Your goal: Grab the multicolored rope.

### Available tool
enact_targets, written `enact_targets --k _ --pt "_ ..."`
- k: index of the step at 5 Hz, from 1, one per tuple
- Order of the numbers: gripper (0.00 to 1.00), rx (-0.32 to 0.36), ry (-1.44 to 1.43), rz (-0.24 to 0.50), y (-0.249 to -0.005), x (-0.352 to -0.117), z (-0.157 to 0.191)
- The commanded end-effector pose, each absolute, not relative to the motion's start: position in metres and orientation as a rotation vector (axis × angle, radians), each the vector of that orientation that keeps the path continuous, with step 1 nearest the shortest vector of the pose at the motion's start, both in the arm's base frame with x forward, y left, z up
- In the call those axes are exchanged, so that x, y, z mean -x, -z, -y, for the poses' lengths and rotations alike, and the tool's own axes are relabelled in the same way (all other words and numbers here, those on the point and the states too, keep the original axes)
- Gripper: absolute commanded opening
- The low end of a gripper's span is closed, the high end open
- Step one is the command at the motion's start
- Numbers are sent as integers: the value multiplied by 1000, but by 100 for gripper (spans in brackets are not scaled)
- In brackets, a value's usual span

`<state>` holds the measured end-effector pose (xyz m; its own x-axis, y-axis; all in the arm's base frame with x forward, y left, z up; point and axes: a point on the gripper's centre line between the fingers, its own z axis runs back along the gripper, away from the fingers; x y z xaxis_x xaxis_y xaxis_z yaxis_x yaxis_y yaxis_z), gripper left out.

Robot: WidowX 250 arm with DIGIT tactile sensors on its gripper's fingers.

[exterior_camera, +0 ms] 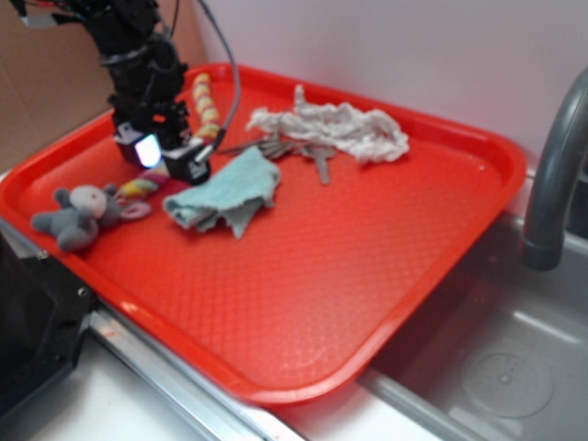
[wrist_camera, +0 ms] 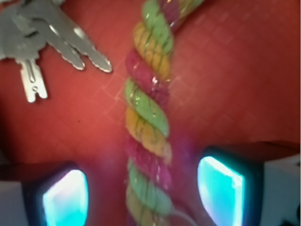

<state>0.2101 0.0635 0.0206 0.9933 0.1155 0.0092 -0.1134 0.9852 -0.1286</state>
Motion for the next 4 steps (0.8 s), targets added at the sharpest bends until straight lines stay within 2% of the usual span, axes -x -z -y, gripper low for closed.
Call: enact_targets --k 1,3,4 --pt "0 106 -120 49 -25 -218 -69" --pt "0 82 -141 37 -25 -217 -67" --pt "0 5 -111 24 -38 -217 -62"
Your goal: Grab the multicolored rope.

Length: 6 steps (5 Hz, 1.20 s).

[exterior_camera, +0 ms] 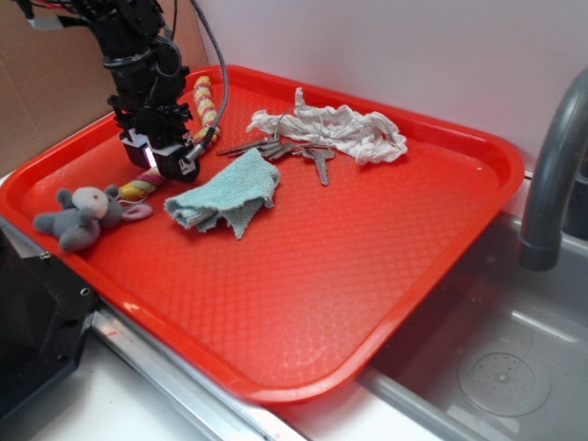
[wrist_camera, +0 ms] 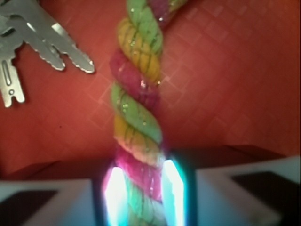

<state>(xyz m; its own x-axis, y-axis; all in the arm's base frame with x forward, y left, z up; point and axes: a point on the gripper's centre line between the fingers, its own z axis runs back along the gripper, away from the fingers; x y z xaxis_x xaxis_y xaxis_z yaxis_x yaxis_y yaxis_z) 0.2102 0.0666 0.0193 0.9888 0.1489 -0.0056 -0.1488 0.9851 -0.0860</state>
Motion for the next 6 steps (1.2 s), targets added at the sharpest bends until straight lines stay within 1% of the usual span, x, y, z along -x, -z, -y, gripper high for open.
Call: enact_targets --k 1,2,3,4,5,6 --pt "0 -86 -106 31 -68 -215 -49" --pt "0 -79 -94 34 -98 -213 -34" --pt "0 -27 -64 40 -149 -204 3" --pt "0 82 -48 40 -186 -194 14" --pt "0 57 -80 68 -206 -187 19" --pt "0 -6 -108 136 -218 -178 35"
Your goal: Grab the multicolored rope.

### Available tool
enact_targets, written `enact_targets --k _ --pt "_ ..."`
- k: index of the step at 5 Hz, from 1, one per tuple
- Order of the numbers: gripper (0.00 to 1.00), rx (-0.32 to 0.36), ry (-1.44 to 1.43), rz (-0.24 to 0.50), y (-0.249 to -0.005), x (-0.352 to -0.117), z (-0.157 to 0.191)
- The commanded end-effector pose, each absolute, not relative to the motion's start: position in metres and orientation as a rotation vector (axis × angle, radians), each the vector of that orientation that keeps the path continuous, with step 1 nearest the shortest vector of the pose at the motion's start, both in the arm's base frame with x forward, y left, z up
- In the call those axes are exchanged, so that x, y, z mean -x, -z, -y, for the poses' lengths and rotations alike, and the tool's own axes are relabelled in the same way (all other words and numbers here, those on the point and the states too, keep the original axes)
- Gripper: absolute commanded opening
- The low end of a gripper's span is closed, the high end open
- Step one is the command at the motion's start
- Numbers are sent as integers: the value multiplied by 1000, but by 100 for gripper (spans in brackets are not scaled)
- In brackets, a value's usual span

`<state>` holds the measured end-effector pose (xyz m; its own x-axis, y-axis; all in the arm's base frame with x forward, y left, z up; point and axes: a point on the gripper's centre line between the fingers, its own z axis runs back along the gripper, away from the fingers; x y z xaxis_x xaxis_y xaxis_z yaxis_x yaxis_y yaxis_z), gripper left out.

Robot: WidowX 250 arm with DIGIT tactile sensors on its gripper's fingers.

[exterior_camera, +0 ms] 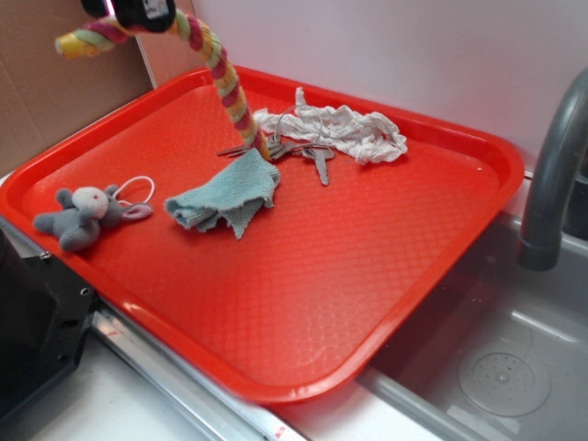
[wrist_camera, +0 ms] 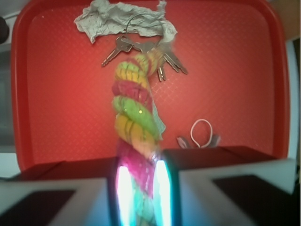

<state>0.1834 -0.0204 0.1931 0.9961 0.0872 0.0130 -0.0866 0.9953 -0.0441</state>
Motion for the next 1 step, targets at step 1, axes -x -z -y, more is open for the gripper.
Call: enact_targets --k 1 --pt "0 -6 -84 94 -214 -180 36"
